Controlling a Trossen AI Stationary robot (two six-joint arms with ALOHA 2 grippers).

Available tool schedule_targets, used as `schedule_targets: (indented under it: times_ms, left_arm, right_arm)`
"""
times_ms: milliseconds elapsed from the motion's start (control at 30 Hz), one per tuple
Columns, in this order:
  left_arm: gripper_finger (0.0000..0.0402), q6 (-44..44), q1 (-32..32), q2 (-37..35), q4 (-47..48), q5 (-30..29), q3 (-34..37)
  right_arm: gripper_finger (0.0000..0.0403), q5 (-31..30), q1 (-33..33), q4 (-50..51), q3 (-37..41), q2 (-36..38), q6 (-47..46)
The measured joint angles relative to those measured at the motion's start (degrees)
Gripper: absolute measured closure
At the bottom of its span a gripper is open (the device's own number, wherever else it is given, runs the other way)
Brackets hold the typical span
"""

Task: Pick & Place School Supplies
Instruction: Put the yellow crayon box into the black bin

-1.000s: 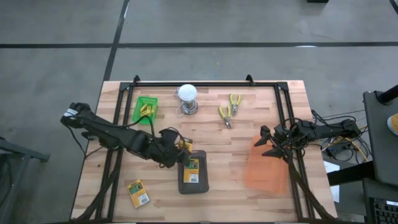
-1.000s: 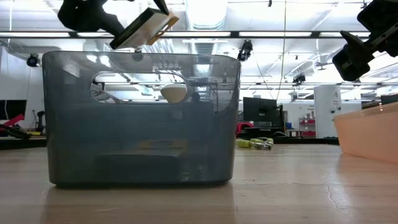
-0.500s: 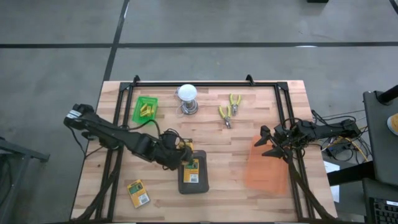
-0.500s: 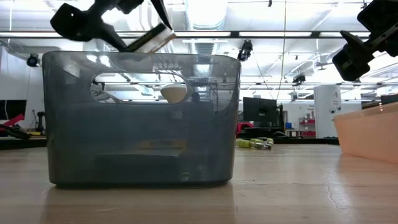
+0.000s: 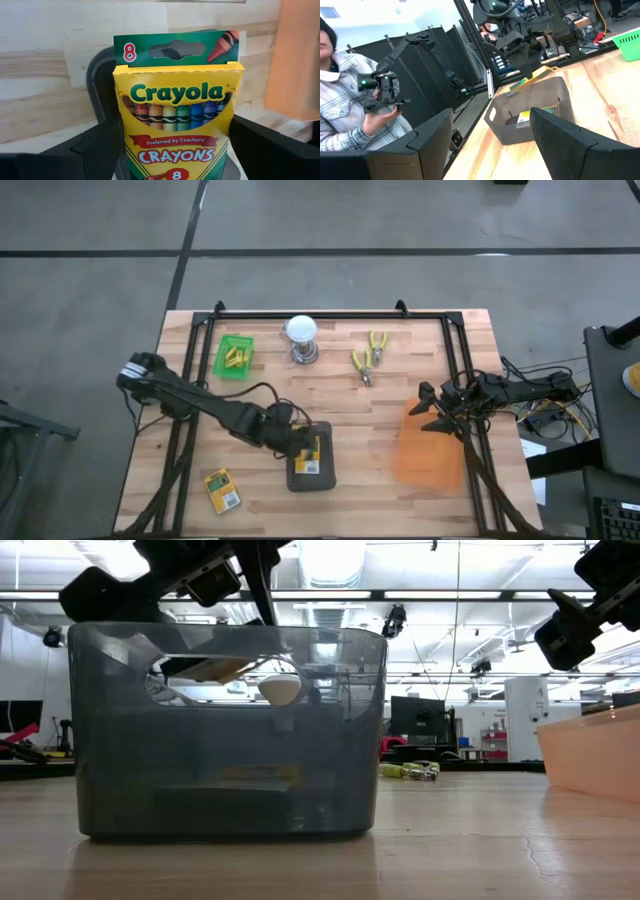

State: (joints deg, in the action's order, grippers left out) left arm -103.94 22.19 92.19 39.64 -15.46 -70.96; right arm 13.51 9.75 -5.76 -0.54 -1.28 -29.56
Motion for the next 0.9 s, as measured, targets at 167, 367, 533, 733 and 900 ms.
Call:
schedule_targets:
  times_ms: [167,367,533,733,900]
  left_arm:
    - [0.0062,-0.03,-0.34,1.67,-2.13,1.53,0.00]
    - [0.0062,-0.05,-0.76,3.97,-4.31,3.16,0.00]
    - [0.0062,-0.07,-1.33,5.90,-6.37,6.61,0.00]
    - [0.0057,-0.25,-1.81,7.28,-6.29,9.98,0.00]
    - [0.0048,-1.23,-1.89,7.49,-6.08,10.40,0.00]
  right_arm:
    - [0.0139,-0.01,-0.01,-0.02,0.00,-0.02,0.00]
    - [0.0135,0.00,0.01,0.00,0.00,0.02,0.00]
    - [0.0141,-0.02,-0.01,0.00,0.00,-0.02,0.00]
    - [0.0145,-0.02,0.00,0.00,0.00,-0.07,0.00]
    - [0.0140,-0.02,-0.01,0.00,0.00,-0.07,0.00]
